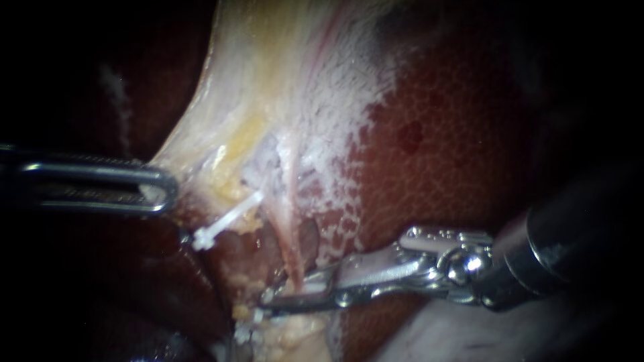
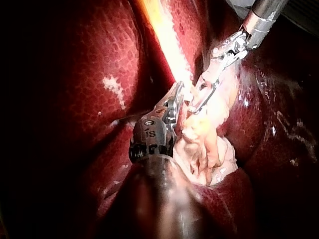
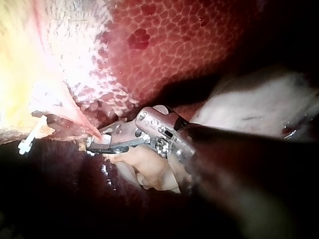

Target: Going back second clip right tube

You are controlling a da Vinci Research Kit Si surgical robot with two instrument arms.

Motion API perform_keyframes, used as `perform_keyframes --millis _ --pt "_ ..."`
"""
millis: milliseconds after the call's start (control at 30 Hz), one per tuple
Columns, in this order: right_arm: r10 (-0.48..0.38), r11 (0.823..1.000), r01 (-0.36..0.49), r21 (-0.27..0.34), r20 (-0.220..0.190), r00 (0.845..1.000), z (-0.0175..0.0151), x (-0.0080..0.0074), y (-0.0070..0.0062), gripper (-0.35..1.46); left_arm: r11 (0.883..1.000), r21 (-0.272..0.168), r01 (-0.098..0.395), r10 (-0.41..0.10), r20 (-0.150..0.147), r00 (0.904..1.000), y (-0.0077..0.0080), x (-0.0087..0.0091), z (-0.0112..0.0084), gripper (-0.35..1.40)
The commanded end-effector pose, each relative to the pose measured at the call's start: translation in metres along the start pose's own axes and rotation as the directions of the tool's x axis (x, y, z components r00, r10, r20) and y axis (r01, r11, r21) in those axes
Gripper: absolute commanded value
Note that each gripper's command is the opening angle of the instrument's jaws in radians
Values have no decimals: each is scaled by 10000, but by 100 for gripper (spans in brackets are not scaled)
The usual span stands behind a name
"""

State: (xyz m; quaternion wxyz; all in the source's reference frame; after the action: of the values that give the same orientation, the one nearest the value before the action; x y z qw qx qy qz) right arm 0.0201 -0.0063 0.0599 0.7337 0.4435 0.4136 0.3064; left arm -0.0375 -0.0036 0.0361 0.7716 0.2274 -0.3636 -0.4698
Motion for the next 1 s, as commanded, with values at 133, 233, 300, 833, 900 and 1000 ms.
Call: perform_keyframes --millis 133,233,300,833,900,1000 --pt "-1 10000 1 -11 19 10000 0 0 0 -35 10000 -7 -6 6 -24 10000 0 0 1 -35" --pt "-1 10000 1 -11 18 10000 0 0 0 -35 10000 -7 -6 6 -24 10000 0 0 1 -35" --pt "-1 10000 1 -12 18 10000 0 0 0 -35 10000 -8 -6 6 -24 10000 0 1 1 -35" --pt "-1588 9859 1538 -653 -805 9840 3 5 -8 50 10000 15 -10 10 -33 10000 0 2 1 -35" --pt "-2002 9778 1934 -801 -879 9758 4 6 -10 55 10000 16 -9 10 -33 10000 0 1 1 -35" --pt "-2546 9636 2443 -1082 -947 9624 5 6 -11 59 10000 15 -9 9 -33 10000 0 1 1 -35"
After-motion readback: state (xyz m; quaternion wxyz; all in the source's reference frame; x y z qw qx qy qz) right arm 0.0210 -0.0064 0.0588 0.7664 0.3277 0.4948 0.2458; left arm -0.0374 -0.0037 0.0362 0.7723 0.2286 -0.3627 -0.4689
